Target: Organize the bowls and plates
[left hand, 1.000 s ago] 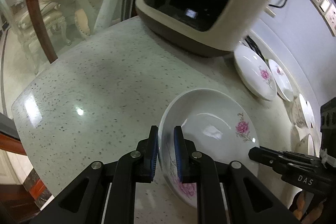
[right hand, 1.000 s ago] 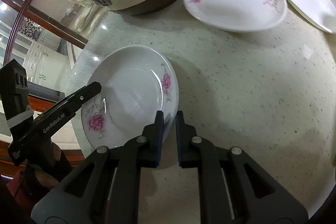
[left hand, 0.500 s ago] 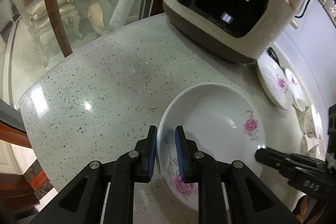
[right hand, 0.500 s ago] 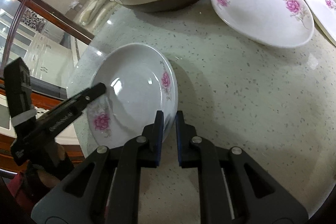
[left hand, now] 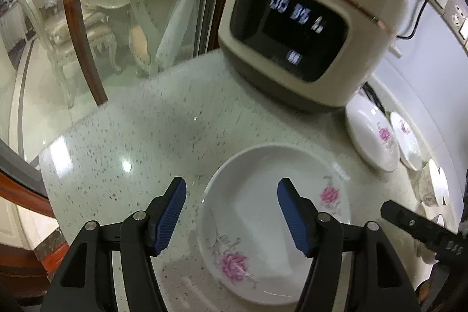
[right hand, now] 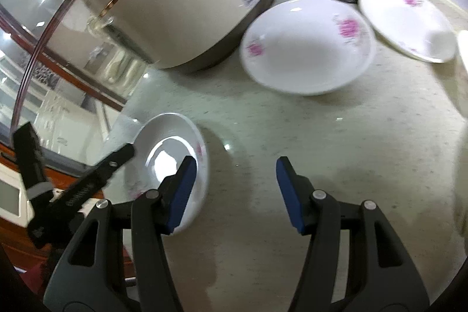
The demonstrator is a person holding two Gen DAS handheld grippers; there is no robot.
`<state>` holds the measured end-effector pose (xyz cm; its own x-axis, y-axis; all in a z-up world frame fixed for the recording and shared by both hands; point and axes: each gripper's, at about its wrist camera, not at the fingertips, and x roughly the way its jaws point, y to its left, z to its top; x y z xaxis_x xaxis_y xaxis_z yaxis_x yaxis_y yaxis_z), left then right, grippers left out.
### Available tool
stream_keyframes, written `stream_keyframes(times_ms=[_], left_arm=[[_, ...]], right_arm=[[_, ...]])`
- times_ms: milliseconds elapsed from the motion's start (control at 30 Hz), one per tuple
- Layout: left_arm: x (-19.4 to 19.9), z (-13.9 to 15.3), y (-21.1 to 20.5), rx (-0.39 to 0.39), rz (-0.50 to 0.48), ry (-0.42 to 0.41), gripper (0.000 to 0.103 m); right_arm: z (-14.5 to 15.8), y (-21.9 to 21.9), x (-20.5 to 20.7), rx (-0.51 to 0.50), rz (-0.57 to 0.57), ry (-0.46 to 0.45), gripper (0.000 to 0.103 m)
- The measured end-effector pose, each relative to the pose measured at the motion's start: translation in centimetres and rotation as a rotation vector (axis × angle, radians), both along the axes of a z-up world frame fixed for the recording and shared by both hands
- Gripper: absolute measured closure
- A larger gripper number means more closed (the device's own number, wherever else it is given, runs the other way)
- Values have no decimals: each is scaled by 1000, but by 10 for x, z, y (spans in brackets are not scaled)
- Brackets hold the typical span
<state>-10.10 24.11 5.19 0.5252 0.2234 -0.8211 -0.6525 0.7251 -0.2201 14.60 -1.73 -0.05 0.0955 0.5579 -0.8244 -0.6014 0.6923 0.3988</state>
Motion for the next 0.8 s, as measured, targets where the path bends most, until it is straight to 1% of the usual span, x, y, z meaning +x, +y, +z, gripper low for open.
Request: stream_keyframes(times_ms=[33, 100, 167, 233, 300, 333, 433, 533, 600, 800], left_arm=[[1, 3, -2, 11, -7, -8, 37], [6, 13, -11, 36, -34, -31, 34], [16, 20, -22, 34, -83, -52, 26], [32, 26, -36, 39, -140, -61, 24], [50, 28, -51, 52, -202, -52, 23], [55, 28, -57, 50, -219, -47, 22], [85, 24, -72, -3, -274, -35, 22], [106, 22, -80, -19, -282, -29, 22], [126, 18, -82, -48, -282, -20, 22], [164, 4, -87, -55, -267, 28, 22]], right_arm=[[1, -2, 0, -1, -5, -8, 42], [4, -7, 0, -35, -9, -44, 42], [10, -13, -1, -90, -7, -117, 42], [14, -20, 1, -128, -15, -174, 39], [18, -29, 3, -160, -35, -223, 32], [18, -32, 5, -169, -46, -234, 32], [20, -46, 14, -170, -99, -236, 32], [24, -61, 21, -160, -143, -241, 32], [26, -69, 25, -153, -165, -245, 32], [28, -86, 30, -145, -210, -254, 32]])
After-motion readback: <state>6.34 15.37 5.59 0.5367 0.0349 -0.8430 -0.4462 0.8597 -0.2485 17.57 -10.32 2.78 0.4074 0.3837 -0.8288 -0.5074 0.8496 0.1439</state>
